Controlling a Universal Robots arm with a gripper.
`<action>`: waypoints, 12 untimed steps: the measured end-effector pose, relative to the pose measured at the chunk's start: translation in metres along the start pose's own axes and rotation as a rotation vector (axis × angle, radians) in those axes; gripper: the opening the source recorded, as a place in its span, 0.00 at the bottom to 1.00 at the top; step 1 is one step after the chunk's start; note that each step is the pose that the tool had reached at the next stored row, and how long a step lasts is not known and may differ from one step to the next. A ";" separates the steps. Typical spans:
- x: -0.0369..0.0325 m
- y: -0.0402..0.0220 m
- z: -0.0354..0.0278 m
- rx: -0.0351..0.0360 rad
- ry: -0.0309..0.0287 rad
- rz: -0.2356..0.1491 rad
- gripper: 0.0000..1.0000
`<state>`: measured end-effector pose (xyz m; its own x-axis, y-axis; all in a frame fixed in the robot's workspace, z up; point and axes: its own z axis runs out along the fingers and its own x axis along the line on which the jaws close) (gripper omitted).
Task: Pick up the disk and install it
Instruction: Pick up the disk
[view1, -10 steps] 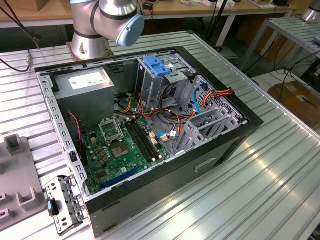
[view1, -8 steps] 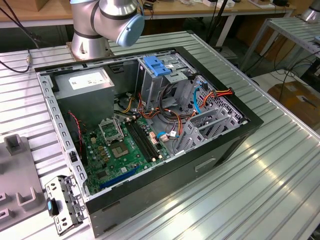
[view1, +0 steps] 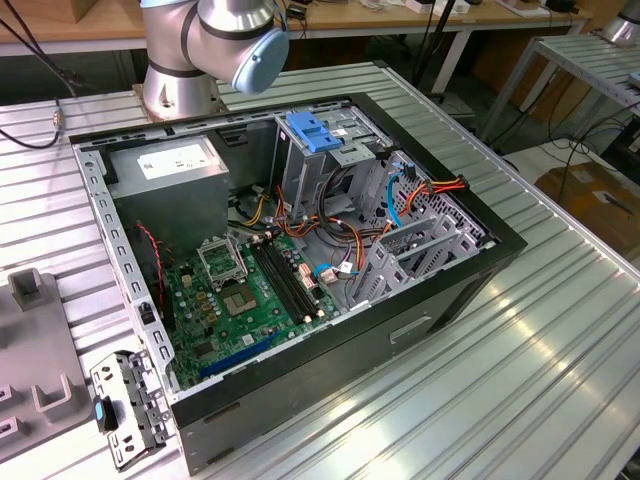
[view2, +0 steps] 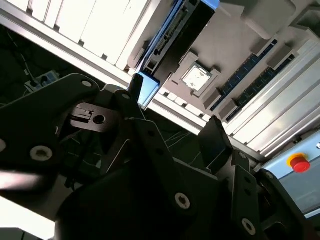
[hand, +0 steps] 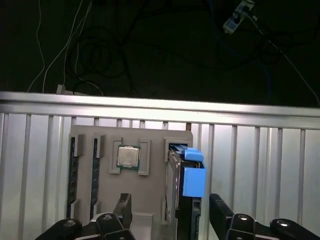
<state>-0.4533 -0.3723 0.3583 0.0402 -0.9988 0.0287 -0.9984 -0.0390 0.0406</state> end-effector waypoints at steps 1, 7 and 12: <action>-0.0001 0.0000 0.0009 -0.0001 -0.0004 0.011 0.72; -0.0008 0.0034 0.0050 0.0060 -0.0190 0.036 0.72; -0.0010 0.0050 0.0094 0.0091 -0.0527 0.034 0.72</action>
<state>-0.4587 -0.3718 0.3491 0.0041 -0.9997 -0.0228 -0.9995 -0.0048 0.0314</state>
